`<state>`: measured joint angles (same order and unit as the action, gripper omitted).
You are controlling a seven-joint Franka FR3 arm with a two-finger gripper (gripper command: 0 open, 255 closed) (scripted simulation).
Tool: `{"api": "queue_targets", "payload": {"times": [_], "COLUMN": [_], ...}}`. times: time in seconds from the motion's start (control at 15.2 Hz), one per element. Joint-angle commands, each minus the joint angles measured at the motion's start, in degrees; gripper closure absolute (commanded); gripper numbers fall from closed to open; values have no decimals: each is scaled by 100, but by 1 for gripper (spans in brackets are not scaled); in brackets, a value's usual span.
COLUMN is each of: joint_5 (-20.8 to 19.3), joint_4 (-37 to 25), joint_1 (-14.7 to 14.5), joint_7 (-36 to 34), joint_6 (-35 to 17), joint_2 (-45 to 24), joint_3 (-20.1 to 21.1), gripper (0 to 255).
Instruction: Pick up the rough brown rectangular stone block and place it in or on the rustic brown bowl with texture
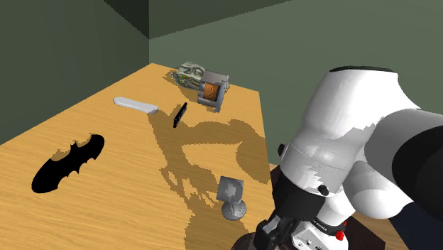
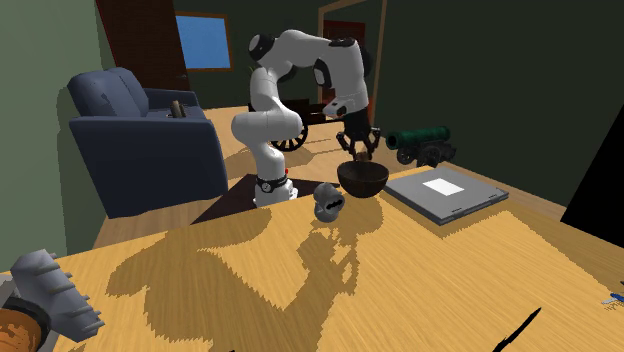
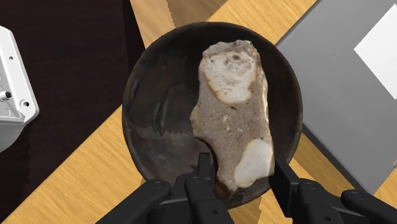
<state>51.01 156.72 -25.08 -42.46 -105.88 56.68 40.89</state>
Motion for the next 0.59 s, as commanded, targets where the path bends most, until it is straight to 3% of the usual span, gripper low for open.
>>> {"api": "queue_targets", "payload": {"times": [0.0, 0.53], "joint_5": [102, 473], "joint_4": [108, 406], "joint_1": [-19, -49], "joint_7": [53, 242], "joint_6": [-139, -630], "joint_2": [-35, -246], "joint_3": [98, 471], "gripper": [255, 255]}}
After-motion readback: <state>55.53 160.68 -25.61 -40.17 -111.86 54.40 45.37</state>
